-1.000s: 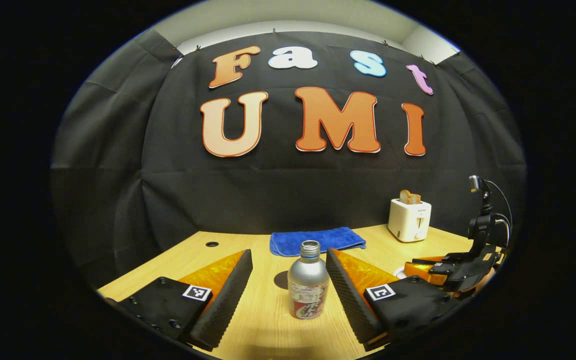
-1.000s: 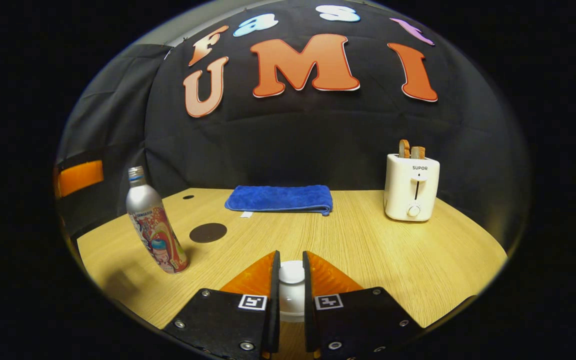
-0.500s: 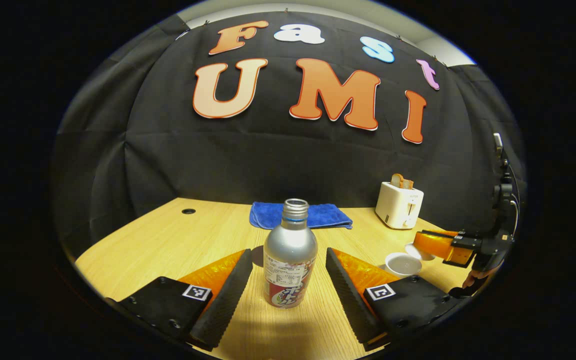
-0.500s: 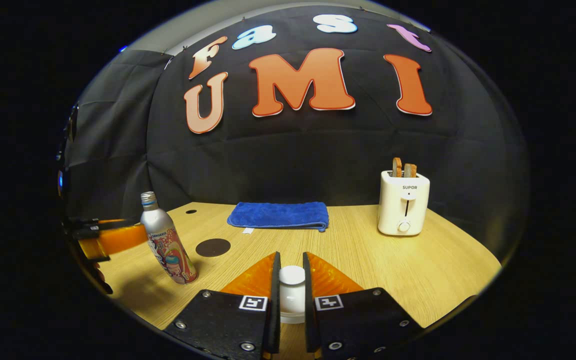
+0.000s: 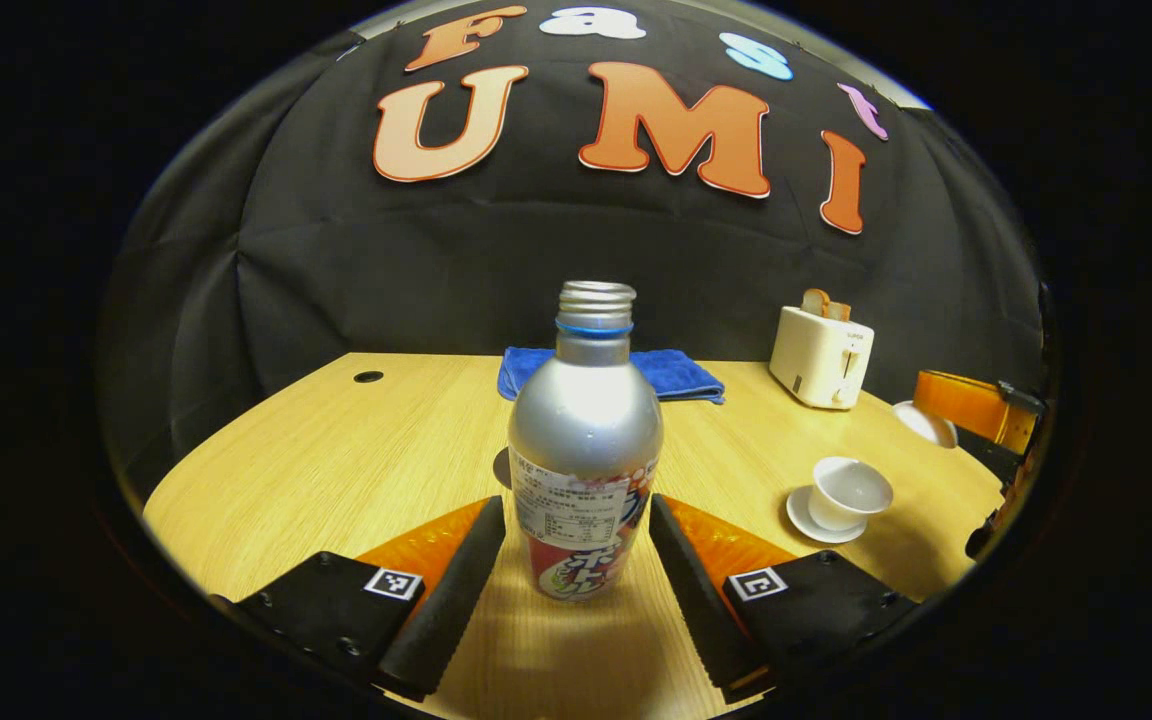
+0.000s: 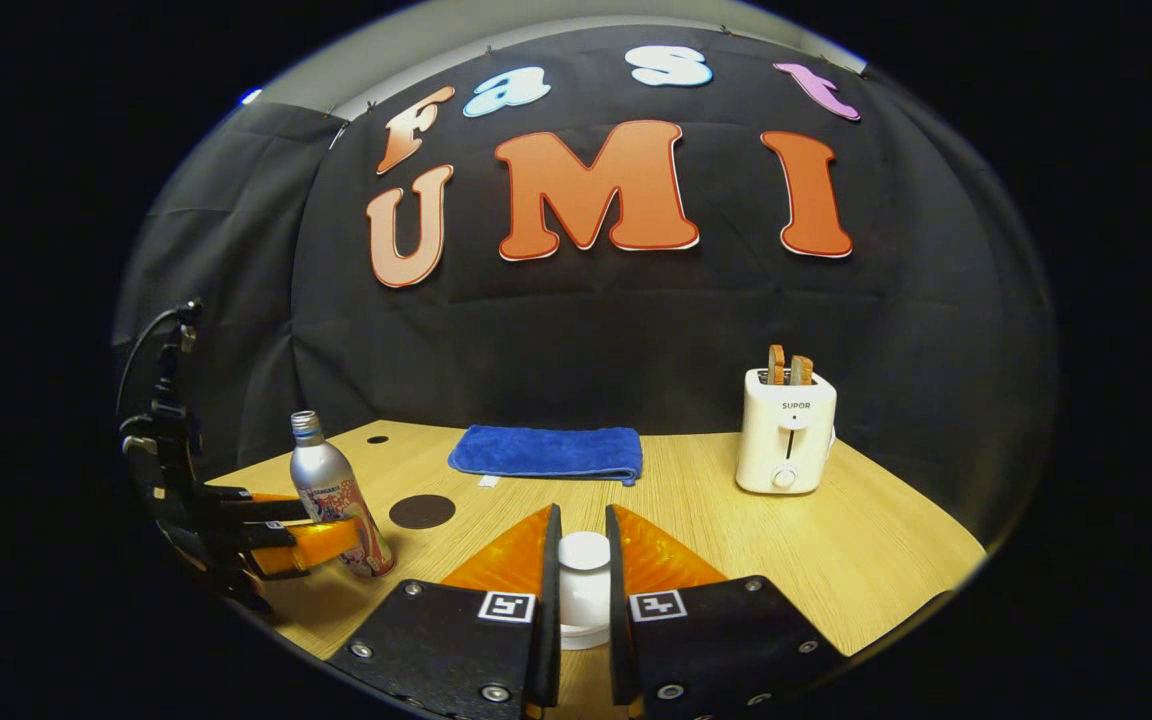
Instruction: Open the teacup lid with one hand, grasp the water bottle and pour water into the teacup with the other hand; after pouring, place the water bottle on the coaster and then close the teacup lid.
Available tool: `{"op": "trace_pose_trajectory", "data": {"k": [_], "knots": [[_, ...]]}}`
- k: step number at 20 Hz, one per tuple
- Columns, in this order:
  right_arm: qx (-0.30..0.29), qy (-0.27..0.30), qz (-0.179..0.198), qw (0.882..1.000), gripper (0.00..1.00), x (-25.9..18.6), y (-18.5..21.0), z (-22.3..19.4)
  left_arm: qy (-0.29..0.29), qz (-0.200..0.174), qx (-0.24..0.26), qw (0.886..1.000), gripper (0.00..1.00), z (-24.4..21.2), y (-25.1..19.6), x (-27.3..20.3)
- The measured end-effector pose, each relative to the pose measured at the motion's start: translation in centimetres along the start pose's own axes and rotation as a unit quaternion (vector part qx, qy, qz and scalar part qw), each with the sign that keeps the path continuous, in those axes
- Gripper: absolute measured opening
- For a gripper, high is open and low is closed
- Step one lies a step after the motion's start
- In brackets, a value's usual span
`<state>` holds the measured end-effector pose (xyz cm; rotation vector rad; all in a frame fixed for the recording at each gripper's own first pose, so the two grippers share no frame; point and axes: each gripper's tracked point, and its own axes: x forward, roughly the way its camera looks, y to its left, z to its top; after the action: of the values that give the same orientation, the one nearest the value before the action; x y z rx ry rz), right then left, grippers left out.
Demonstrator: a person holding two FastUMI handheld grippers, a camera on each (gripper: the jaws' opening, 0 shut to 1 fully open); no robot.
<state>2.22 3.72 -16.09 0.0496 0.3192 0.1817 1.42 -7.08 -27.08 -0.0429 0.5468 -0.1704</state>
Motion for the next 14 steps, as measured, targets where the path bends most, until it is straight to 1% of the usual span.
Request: {"op": "trace_pose_trajectory", "data": {"k": [4, 5, 8, 11, 14], "knots": [[0.002, -0.002, -0.008, 1.000, 0.20, -0.4, -0.8, 0.1, 0.019, 0.002, 0.001, 1.000, 0.96, -1.1, 0.1, 1.4], [0.004, -0.002, -0.010, 1.000, 0.20, -0.6, -1.1, 0.1, 0.014, 0.004, 0.004, 1.000, 0.89, -0.9, 0.1, 1.4], [0.011, -0.003, -0.014, 1.000, 0.20, -0.9, -1.8, 0.1, 0.010, 0.015, 0.009, 1.000, 0.86, -0.8, 0.1, 1.5], [0.014, -0.003, -0.021, 1.000, 0.20, -1.4, -2.3, 0.0, 0.012, 0.017, 0.037, 0.999, 0.84, -0.8, 0.6, 1.5], [0.013, -0.008, -0.025, 1.000, 0.20, -2.1, -3.0, 0.2, 0.010, 0.026, 0.084, 0.996, 0.85, 0.2, 0.3, 1.3]]}}
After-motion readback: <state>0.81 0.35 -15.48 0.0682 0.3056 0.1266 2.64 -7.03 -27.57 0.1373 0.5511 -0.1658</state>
